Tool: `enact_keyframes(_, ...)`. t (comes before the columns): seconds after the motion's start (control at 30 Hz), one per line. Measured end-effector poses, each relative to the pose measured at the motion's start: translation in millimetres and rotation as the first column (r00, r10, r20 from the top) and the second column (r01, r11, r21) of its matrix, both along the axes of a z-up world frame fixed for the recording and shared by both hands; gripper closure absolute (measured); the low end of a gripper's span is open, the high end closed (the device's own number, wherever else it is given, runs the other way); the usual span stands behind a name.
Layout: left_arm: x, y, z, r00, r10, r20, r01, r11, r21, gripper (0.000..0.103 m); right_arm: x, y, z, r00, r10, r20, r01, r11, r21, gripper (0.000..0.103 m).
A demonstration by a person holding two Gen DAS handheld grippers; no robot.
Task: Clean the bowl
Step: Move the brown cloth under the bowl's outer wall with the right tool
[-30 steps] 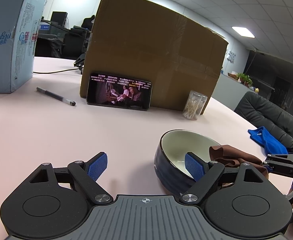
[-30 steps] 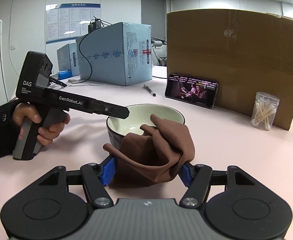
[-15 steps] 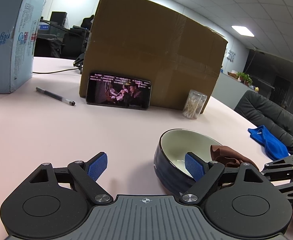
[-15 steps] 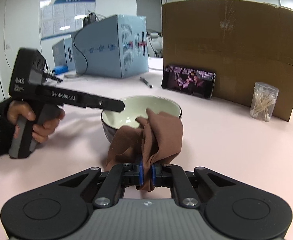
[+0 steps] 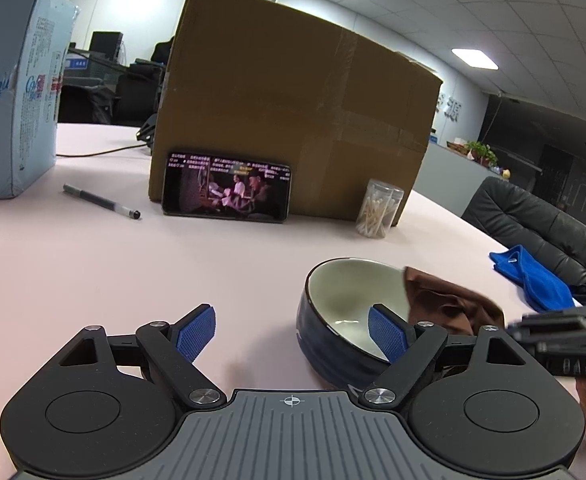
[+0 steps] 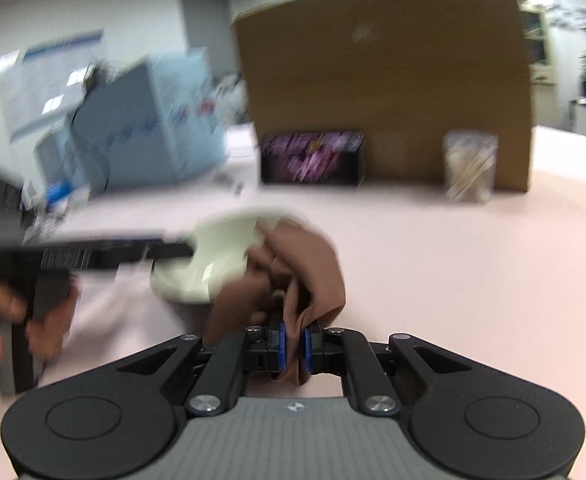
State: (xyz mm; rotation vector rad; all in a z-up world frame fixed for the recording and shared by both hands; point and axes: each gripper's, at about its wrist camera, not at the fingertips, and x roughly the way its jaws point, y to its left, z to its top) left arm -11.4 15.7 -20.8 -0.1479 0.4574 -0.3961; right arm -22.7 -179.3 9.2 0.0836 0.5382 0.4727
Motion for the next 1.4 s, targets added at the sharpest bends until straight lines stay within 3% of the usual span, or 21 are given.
enact_keyframes(0.2, 3.0, 0.0, -0.9, 1.000, -0.020, -0.015, 0.019, 1.000, -0.012, 0.043, 3.3, 4.0, -2.8, 0.999, -0.047, 0.024, 0.048, 0.999, -0.009, 0.092)
enact_keyframes(0.47, 3.1, 0.0, -1.8, 0.999, -0.026, -0.022, 0.025, 1.000, -0.015, 0.045, -12.7, 12.3, -2.7, 0.999, -0.045, 0.014, 0.045, 0.998, -0.039, 0.092)
enact_keyframes(0.63, 2.2, -0.2, -1.4, 0.999, -0.025, -0.020, 0.025, 1.000, -0.012, 0.045, -27.9, 21.7, -0.6, 1.000, 0.028, -0.007, -0.028, 0.999, -0.025, 0.092)
enact_keyframes(0.87, 2.2, -0.3, -1.4, 1.000, -0.020, -0.019, 0.020, 1.000, -0.012, 0.045, -34.9, 39.9, -2.8, 0.982, 0.159, -0.102, -0.158, 0.987, 0.014, 0.092)
enact_keyframes(1.07, 2.3, 0.1, -1.5, 1.000, -0.017, -0.019, 0.017, 1.000, -0.014, 0.045, -35.6, 34.7, -4.5, 0.994, 0.050, -0.101, -0.058, 0.995, -0.081, 0.088)
enact_keyframes(1.17, 2.3, 0.4, -1.5, 1.000, -0.017, -0.020, 0.017, 1.000, -0.015, 0.045, -33.5, 32.4, -5.1, 0.996, -0.012, -0.085, -0.001, 0.990, -0.142, 0.080)
enact_keyframes(1.27, 2.3, 0.6, -1.5, 1.000, -0.017, -0.021, 0.016, 1.000, -0.016, 0.045, -31.4, 34.7, -6.9, 0.997, -0.056, -0.056, 0.040, 0.968, -0.250, 0.082)
enact_keyframes(1.4, 2.4, 0.8, -1.4, 1.000, -0.016, -0.021, 0.015, 1.000, -0.017, 0.045, -26.0, 27.1, -6.1, 0.994, -0.083, -0.072, 0.061, 0.962, -0.267, 0.088)
